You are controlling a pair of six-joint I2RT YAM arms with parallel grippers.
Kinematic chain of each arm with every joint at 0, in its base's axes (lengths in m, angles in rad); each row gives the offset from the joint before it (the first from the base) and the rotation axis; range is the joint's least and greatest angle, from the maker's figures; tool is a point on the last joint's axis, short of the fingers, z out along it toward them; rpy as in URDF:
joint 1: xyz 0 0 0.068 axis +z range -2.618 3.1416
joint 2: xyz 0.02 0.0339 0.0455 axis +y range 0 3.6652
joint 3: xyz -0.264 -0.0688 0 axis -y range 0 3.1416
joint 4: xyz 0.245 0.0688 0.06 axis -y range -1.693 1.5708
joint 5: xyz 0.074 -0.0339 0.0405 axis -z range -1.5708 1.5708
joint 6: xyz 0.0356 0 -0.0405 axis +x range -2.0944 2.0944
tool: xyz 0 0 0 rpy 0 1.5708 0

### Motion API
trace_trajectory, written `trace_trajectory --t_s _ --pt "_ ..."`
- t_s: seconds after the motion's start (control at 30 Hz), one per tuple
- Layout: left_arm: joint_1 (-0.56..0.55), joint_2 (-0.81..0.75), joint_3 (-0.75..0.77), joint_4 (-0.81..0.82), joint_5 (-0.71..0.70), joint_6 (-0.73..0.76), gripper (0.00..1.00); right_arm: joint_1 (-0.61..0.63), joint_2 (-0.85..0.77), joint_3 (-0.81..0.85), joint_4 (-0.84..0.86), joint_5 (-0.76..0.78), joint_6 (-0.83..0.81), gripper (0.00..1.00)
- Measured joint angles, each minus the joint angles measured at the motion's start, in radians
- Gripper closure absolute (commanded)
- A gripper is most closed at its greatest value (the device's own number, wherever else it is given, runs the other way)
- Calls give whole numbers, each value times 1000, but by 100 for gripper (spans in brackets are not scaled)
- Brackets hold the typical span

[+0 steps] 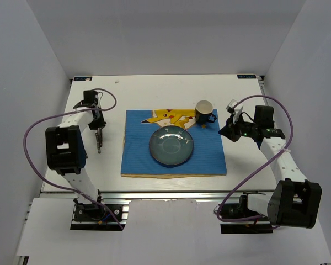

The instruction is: Set the dinner table for one person

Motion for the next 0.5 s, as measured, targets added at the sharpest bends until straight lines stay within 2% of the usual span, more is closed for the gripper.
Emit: trace_trajectory --t_s 0.5 --pt "3 125 44 23 -12 54 61 0 13 2 0 -1 3 89"
